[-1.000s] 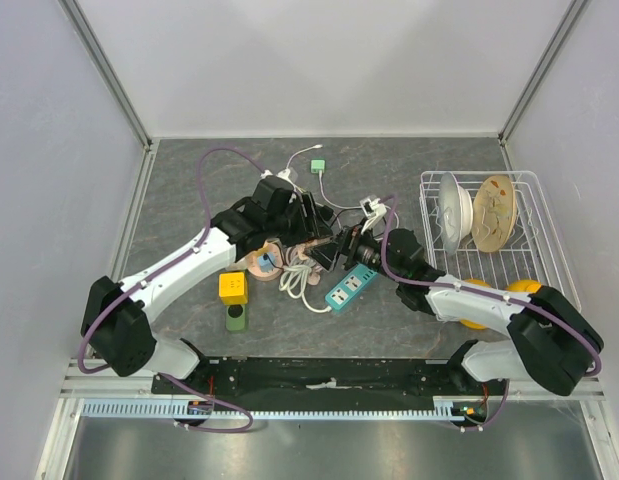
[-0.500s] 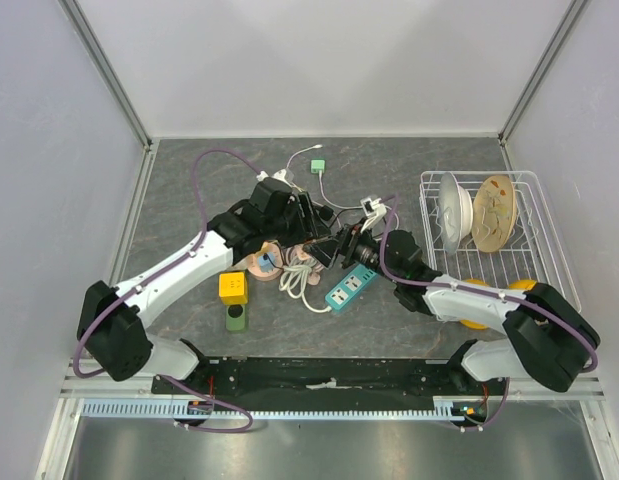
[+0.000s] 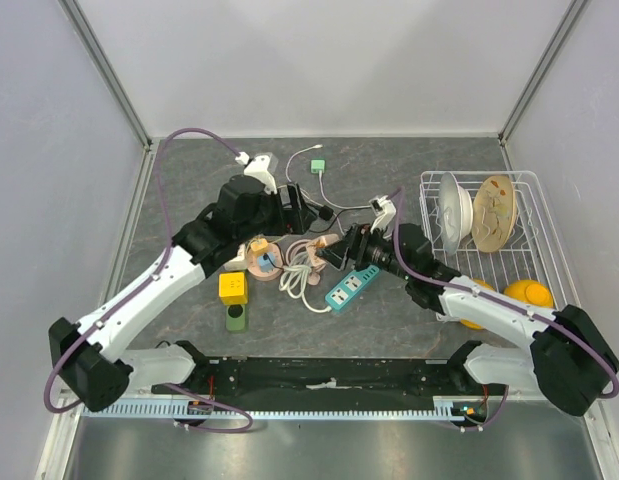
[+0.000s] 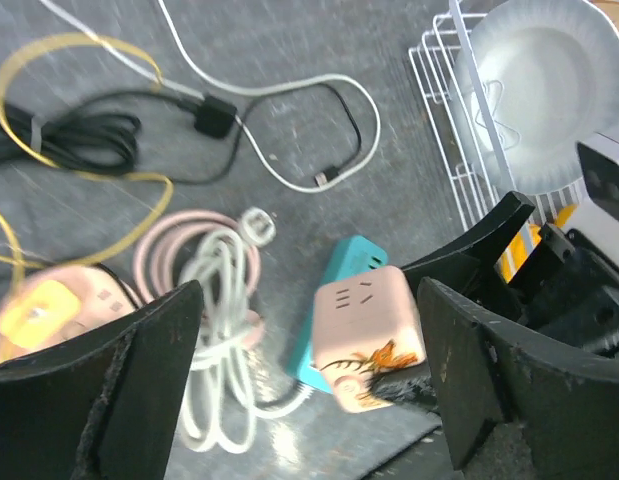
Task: Insert the plug
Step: Adjust the plug.
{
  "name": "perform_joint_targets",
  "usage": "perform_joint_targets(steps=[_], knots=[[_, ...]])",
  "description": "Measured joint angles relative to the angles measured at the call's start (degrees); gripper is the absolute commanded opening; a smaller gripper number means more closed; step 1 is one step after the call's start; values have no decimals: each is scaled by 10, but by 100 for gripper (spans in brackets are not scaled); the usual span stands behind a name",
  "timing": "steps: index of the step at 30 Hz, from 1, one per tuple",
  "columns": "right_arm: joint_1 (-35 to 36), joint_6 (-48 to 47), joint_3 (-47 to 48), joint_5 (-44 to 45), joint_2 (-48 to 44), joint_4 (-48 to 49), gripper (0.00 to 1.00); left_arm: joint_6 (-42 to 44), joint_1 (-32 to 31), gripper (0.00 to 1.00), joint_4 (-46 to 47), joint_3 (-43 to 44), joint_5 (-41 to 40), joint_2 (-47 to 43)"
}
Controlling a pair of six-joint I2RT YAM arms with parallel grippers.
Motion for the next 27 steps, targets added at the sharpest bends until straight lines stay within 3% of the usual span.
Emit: perform_joint_targets(steps=[6, 13, 18, 27], knots=[[-63, 15, 27, -68, 4, -90, 0, 170, 13, 96, 28, -23, 10, -60], [-108, -6, 117, -177, 45, -186, 0, 411, 13, 100, 52, -140, 167, -165], [-108, -30, 158, -232, 63, -225, 0, 482, -10, 100, 57, -152, 228, -154], [-104, -61, 177, -270, 73, -278, 0, 516, -64, 99, 75, -134, 224, -79]])
